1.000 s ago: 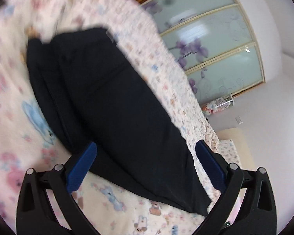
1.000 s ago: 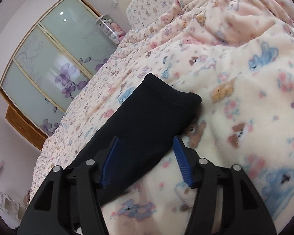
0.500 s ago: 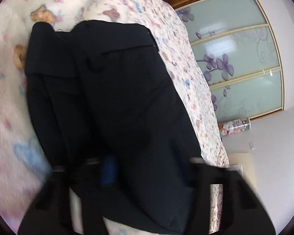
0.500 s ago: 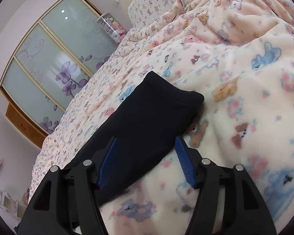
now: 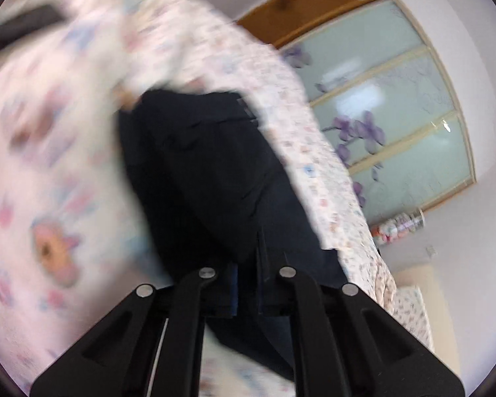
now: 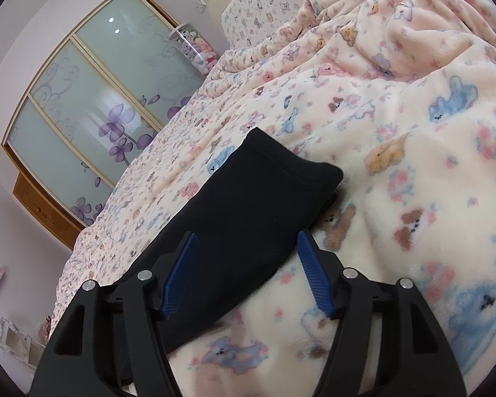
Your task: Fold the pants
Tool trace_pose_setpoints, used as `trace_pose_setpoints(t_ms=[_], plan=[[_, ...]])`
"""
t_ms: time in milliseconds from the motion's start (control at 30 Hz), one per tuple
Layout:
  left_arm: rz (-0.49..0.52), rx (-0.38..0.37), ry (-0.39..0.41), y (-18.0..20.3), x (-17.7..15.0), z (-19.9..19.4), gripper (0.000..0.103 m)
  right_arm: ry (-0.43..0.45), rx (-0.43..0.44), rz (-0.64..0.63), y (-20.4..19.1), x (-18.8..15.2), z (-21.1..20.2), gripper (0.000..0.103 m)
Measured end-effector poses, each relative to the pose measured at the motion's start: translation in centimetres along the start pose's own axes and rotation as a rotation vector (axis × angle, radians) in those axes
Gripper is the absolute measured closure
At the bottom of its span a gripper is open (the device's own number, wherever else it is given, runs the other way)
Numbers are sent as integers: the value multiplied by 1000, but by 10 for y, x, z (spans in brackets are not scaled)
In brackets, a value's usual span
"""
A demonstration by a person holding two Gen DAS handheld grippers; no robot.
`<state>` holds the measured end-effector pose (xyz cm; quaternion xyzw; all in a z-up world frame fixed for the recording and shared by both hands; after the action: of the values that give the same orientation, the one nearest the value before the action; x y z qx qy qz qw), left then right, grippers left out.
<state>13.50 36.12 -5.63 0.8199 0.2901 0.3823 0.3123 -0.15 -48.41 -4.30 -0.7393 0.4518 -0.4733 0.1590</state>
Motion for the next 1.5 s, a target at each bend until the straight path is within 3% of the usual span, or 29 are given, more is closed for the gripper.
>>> trace_pose_setpoints(t_ms=[67,200,333,400,533,600,667,700,767,833,900,933,967,1033,1133,1233,1367,1500], plan=[[-20,4,-18,-17,-7,14,91,2,3,-7,-1,0,-1,37],[78,28,23,0,-7,0,83,18,14,-20,-3,1,-5,36],[170,38,168,14,2,-43,43,40,62,-47,-14,0,-11,32],[263,33,235,31,9,-57,33,21,108,-63,-23,-2,-9,32],[333,-27,163,71,22,-28,17,-44,202,-122,-49,-11,0,31],[290,21,94,72,28,3,17,-94,206,-164,-60,-18,8,22],[200,105,24,45,25,18,18,-143,141,-187,-58,-25,21,21],[166,134,-1,35,22,25,23,-190,68,-186,-50,-30,32,21],[145,141,4,16,15,26,47,-252,37,-157,-40,-35,44,23],[158,111,37,6,10,18,53,-261,44,-136,-36,-34,43,23],[173,86,48,4,8,12,52,-260,39,-159,-38,-35,40,23],[172,91,53,7,6,7,44,-252,49,-154,-39,-33,32,23],[177,87,65,15,4,-1,28,-239,65,-141,-39,-29,24,23],[220,79,103,36,3,-10,15,-165,95,-94,-35,-15,-2,22],[377,21,138,83,-23,-27,2,-96,88,6,-17,8,-28,20],[505,-30,113,131,-66,-31,2,-138,64,83,1,16,-27,20],[640,-60,-3,178,-128,-10,2,-184,15,153,14,19,-18,22],[736,-89,-70,195,-167,14,2,-204,-48,158,18,17,-1,22]])
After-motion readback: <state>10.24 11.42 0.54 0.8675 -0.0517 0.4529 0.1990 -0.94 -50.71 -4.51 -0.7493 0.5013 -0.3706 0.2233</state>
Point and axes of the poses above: each gripper's, at about its wrist camera, not at the fingertips, and z roughly the way its jaws point, y to its right, x to its top, the point moved 4 cm from there along z, roughly the way its jaws point, and after that the axes turned 7 degrees about z, right-handed, at the moved point
